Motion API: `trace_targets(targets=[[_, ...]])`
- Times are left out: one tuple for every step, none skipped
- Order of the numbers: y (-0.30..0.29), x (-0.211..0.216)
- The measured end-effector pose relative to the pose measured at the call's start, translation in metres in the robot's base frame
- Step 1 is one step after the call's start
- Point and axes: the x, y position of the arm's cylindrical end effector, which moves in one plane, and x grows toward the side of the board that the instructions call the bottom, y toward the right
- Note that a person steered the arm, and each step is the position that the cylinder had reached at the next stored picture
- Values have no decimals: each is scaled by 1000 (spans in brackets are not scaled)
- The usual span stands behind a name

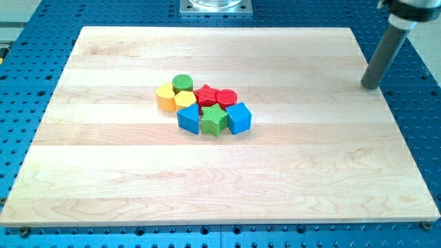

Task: Push the red blocks into the yellow blocks

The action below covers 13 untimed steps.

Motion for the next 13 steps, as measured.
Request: trace_targets(targets=[[-58,14],[-158,31],[-231,46],[-273,53],[-318,52],[-323,32],[-374,28],[-398,14],[-389,-10],[-376,23],[-348,24],[-323,-8],[-347,-51]])
